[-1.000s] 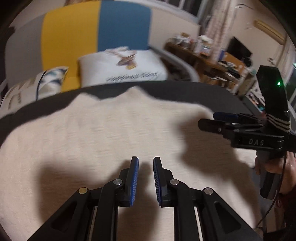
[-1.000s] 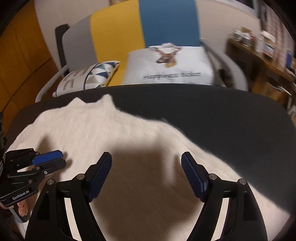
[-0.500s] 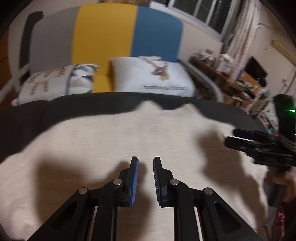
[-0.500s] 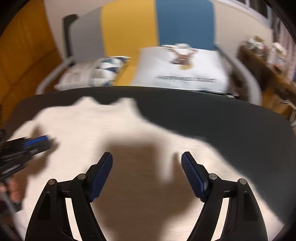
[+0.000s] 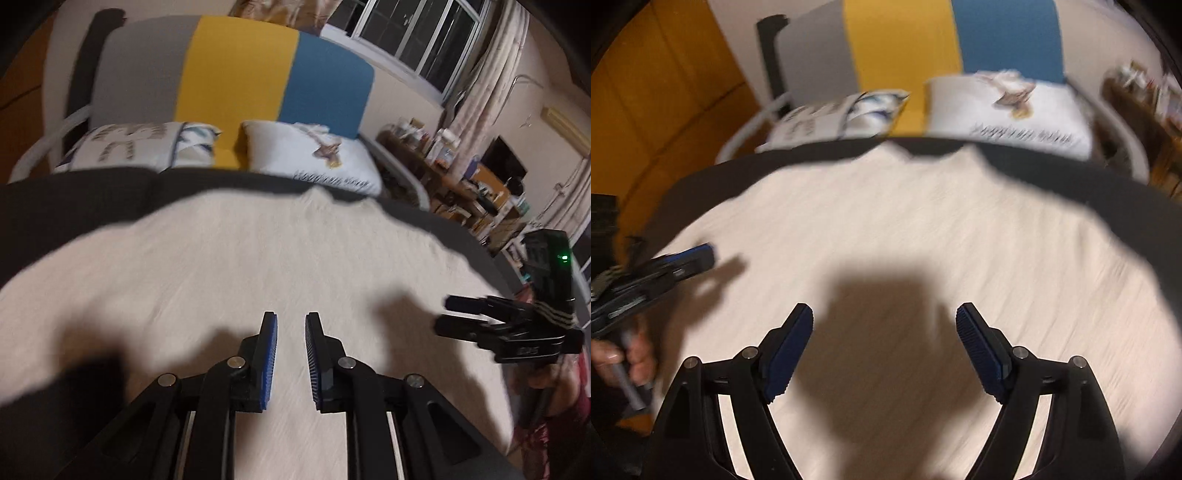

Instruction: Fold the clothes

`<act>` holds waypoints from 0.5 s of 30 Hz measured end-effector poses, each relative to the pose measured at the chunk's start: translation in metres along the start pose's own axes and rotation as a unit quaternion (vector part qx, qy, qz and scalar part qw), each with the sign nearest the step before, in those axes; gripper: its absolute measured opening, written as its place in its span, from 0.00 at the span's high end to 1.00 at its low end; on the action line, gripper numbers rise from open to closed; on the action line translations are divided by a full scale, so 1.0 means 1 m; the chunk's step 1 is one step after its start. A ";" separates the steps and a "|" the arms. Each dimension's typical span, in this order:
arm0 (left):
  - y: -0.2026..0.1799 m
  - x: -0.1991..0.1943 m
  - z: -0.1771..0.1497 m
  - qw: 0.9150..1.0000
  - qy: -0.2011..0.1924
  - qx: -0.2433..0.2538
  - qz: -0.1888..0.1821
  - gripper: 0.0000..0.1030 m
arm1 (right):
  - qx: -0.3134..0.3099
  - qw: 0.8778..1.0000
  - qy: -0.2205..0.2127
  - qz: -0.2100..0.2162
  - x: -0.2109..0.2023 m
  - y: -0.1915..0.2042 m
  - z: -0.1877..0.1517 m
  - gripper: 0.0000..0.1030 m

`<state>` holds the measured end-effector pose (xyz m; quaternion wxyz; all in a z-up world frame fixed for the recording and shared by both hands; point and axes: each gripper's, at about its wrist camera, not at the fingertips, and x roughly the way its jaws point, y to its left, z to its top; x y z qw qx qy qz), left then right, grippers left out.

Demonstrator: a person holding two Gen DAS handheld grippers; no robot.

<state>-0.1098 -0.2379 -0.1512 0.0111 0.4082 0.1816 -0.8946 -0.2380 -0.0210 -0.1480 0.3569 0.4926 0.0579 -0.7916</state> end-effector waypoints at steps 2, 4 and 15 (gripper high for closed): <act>0.005 -0.008 -0.012 1.000 0.002 -0.008 0.008 0.86 | 0.018 1.000 0.017 -0.017 0.002 0.001 -0.025 0.20; 0.011 -0.016 -0.024 1.000 0.005 -0.017 0.017 0.86 | 0.030 0.998 0.029 -0.048 0.007 0.001 -0.045 0.20; -0.002 -0.082 -0.096 0.999 -0.008 0.008 0.033 0.85 | -0.005 0.996 -0.016 -0.086 -0.051 0.045 -0.109 0.20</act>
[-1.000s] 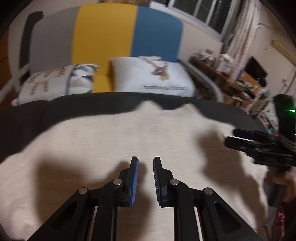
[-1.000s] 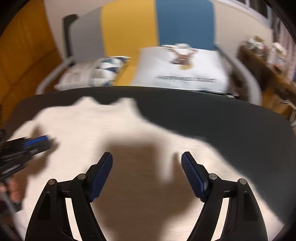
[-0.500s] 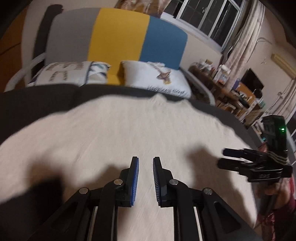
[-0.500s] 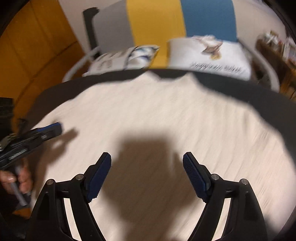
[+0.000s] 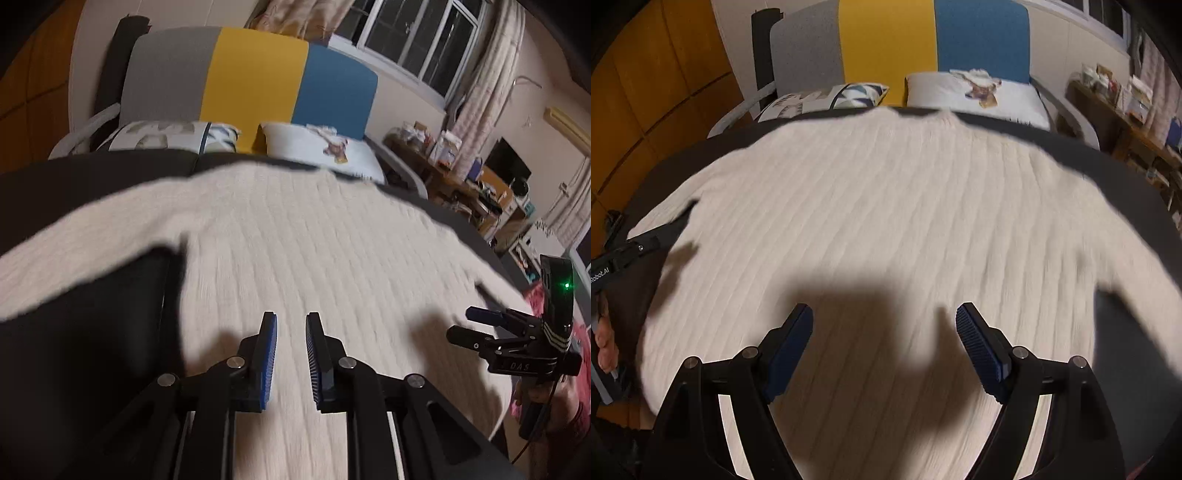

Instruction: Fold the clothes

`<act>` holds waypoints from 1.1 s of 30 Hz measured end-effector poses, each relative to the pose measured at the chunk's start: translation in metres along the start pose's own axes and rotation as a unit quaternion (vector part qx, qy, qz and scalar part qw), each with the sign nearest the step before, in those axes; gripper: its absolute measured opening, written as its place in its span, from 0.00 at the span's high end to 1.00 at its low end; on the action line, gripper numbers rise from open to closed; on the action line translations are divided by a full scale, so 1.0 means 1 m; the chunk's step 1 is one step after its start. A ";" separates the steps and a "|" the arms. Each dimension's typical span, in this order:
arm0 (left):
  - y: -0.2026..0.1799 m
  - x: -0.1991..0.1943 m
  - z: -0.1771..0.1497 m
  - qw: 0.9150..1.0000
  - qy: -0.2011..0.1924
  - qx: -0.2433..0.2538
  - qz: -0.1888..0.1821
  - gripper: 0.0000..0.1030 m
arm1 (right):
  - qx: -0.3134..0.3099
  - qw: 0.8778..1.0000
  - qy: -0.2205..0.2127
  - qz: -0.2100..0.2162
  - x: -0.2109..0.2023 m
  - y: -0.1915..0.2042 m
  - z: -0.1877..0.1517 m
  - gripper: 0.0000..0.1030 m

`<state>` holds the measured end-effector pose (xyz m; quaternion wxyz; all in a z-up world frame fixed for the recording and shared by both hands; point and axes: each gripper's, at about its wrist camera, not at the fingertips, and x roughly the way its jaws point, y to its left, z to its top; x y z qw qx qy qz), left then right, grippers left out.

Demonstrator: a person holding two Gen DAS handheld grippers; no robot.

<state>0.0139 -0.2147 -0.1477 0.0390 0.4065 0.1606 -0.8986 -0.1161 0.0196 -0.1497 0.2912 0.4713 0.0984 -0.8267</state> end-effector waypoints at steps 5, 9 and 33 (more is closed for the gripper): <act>0.006 0.018 -0.026 0.999 0.020 0.026 0.025 0.84 | 0.001 1.000 -0.009 -0.024 0.001 -0.008 -0.042 0.18; -0.002 0.005 -0.022 1.000 0.019 0.005 0.017 0.85 | 0.006 1.000 -0.025 0.009 -0.002 -0.010 -0.046 0.05; -0.035 -0.004 -0.053 0.999 0.039 0.027 0.028 0.84 | 0.037 0.997 -0.067 -0.012 -0.059 -0.029 -0.114 0.00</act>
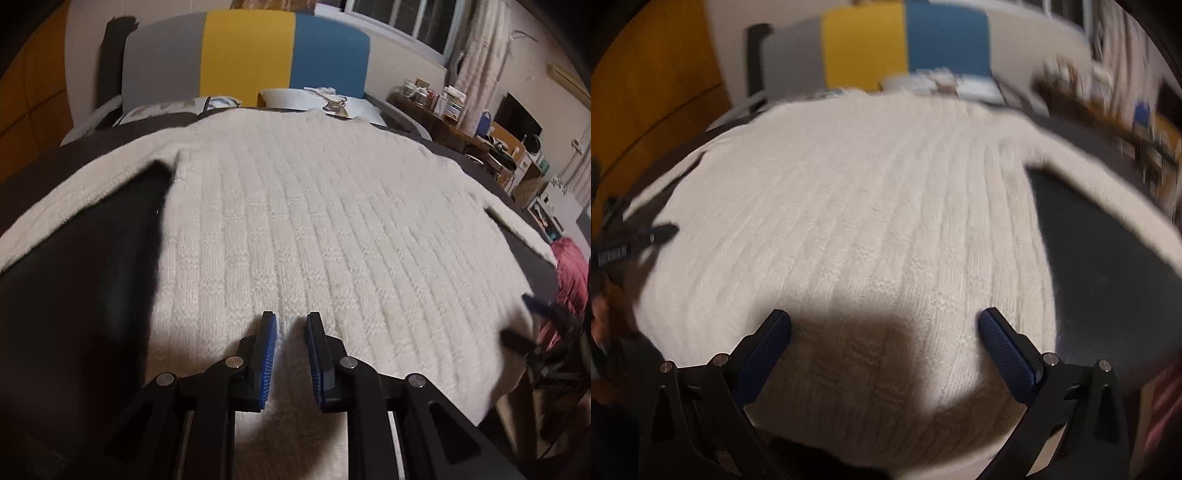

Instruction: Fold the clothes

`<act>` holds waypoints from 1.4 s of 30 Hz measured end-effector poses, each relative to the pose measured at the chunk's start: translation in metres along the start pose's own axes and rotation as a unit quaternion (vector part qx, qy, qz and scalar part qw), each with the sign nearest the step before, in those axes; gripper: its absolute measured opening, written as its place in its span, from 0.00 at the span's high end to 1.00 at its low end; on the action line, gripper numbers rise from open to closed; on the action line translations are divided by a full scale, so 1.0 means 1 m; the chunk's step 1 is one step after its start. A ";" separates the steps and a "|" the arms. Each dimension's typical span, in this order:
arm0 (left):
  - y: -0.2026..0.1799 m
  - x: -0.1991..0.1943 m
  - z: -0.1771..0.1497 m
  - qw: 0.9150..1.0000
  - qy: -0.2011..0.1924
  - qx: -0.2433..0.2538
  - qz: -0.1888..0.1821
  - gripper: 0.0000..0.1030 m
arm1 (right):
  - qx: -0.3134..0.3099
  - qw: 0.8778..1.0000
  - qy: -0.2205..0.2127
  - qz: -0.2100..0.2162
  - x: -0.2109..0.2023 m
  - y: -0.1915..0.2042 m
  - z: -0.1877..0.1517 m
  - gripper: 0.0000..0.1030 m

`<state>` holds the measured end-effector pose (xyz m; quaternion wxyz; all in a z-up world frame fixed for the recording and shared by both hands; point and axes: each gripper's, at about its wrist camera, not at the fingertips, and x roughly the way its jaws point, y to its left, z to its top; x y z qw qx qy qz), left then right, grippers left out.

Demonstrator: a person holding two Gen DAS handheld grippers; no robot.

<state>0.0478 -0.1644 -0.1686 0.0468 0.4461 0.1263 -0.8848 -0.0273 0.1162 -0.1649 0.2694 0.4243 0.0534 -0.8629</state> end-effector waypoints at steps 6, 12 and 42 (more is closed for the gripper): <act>-0.029 0.005 0.025 0.999 0.007 0.017 -0.034 0.84 | 0.114 0.988 -0.066 0.083 -0.034 -0.057 0.005 0.00; -0.073 0.036 0.041 0.996 0.033 0.064 -0.055 0.84 | 0.308 0.932 -0.163 0.096 -0.093 -0.188 -0.009 0.00; -0.109 0.075 0.065 0.993 0.052 0.087 -0.067 0.84 | 0.594 0.783 -0.180 -0.039 -0.068 -0.428 -0.037 0.93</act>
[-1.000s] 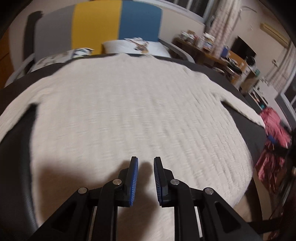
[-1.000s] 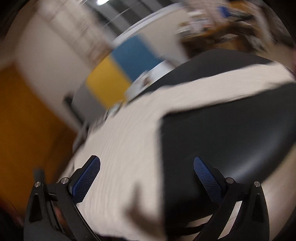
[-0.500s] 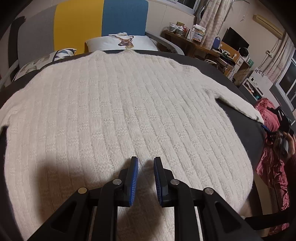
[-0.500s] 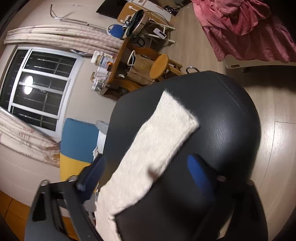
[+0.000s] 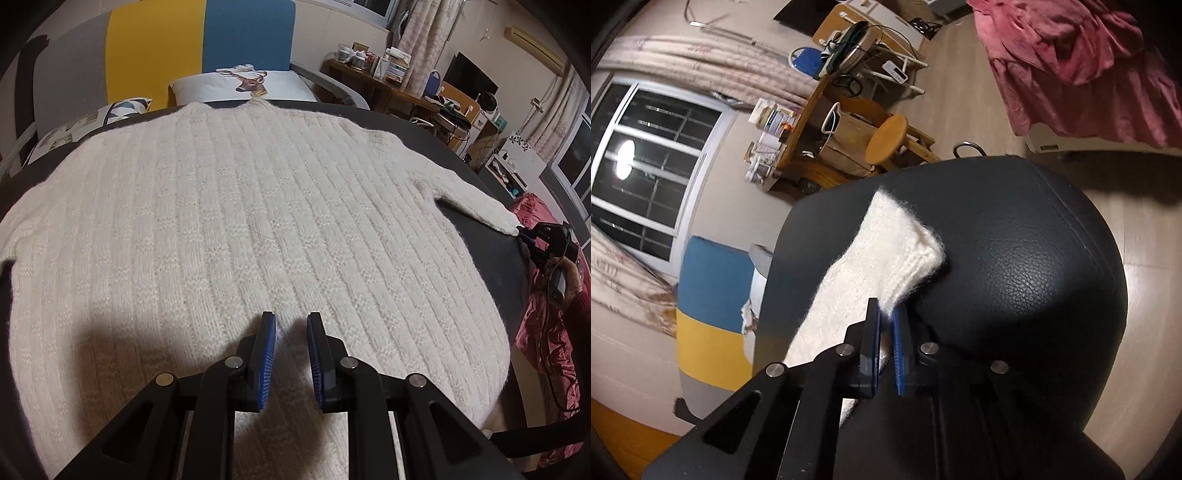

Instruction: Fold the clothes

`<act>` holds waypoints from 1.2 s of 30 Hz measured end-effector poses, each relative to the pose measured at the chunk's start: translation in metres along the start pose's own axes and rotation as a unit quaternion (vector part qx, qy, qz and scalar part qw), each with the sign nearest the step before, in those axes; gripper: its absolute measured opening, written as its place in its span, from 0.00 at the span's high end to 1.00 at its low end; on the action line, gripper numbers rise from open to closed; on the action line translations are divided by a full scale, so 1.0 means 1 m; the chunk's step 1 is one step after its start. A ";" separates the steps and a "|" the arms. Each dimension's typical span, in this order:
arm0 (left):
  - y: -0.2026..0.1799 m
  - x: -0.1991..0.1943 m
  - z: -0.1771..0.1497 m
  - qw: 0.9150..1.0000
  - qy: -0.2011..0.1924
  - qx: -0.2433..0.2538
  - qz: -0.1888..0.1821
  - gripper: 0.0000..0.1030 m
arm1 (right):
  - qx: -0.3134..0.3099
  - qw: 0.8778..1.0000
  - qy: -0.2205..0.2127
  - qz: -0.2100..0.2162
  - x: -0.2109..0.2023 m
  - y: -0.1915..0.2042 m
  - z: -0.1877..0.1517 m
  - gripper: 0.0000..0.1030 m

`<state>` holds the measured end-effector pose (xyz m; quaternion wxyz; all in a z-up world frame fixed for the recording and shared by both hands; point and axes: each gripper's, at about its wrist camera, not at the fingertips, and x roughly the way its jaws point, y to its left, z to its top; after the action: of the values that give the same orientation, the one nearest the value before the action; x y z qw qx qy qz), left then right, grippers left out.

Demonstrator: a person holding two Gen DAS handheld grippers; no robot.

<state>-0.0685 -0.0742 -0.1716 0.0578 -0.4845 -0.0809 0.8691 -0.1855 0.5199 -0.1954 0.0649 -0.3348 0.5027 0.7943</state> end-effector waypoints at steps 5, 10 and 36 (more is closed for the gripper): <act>0.000 -0.004 0.000 1.000 -0.001 0.003 0.003 0.84 | 0.006 0.999 -0.004 0.053 -0.006 0.008 0.000 0.93; 0.007 -0.012 0.002 1.000 -0.006 -0.021 -0.007 0.84 | -0.009 0.993 0.010 0.120 0.000 0.045 -0.012 0.93; -0.028 0.075 0.167 0.952 0.084 -0.157 -0.250 0.81 | -0.359 0.888 0.277 0.079 0.138 0.218 -0.267 0.92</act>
<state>-0.2493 -0.0472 -0.1419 0.2033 -0.5232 -0.3299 0.7590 -0.2620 0.1569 -0.1854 -0.2642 -0.5008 0.2057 0.7982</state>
